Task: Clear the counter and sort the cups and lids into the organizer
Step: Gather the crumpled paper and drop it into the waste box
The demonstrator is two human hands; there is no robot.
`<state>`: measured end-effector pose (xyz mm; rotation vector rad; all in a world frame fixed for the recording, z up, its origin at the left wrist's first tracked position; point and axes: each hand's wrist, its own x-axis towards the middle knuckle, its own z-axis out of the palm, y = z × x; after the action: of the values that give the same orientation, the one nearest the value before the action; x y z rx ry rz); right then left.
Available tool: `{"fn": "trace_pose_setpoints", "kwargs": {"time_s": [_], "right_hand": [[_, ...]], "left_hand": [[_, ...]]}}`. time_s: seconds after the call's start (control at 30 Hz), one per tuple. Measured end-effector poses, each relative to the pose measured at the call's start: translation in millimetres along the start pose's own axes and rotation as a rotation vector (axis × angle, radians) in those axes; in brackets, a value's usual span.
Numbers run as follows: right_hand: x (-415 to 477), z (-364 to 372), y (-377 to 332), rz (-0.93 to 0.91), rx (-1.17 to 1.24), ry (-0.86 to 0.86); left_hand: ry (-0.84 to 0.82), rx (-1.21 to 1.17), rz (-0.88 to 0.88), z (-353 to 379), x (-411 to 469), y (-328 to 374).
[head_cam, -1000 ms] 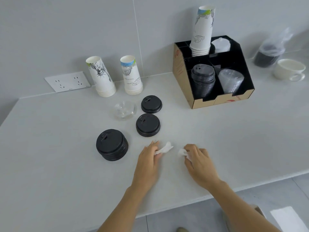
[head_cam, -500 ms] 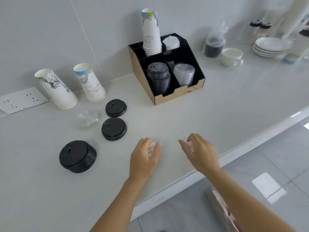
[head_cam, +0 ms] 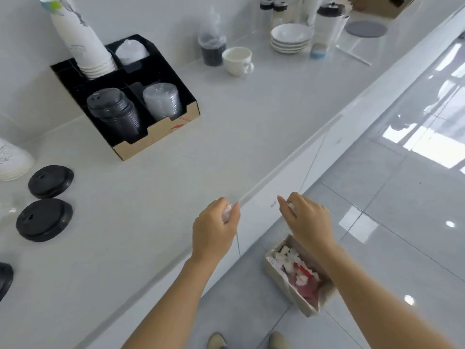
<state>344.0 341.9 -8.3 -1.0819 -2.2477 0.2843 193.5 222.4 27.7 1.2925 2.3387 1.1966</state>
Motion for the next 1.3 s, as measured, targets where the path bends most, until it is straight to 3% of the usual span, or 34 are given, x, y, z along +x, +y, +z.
{"fn": "trace_pose_setpoints", "kwargs": {"time_s": [0.07,0.37,0.67,0.9,1.1,1.3], "right_hand": [[-4.1,-3.4,9.8,0.007,-0.01,-0.006],[-92.5,27.4,142.1,0.297,-0.164,-0.024],[-214.9,201.1,271.9,0.432,-0.277,0.009],[-282.0,336.4,344.2,0.481,-0.277,-0.119],[-290.8,341.2,345.6,0.56,-0.326,-0.332],[-242.0,255.4,301.9,0.549,-0.284,-0.321]], "left_hand": [[0.005,-0.023,0.021,11.0,-0.3,0.8],[-0.259,-0.063,0.122,167.3,-10.8,-19.2],[-0.497,0.04,0.2,387.4,-45.2,-169.5],[-0.63,0.211,0.238,512.4,-67.2,-290.1],[-0.686,0.367,0.315,516.7,-70.7,-308.9],[-0.66,0.342,0.327,440.7,-52.6,-242.6]]}}
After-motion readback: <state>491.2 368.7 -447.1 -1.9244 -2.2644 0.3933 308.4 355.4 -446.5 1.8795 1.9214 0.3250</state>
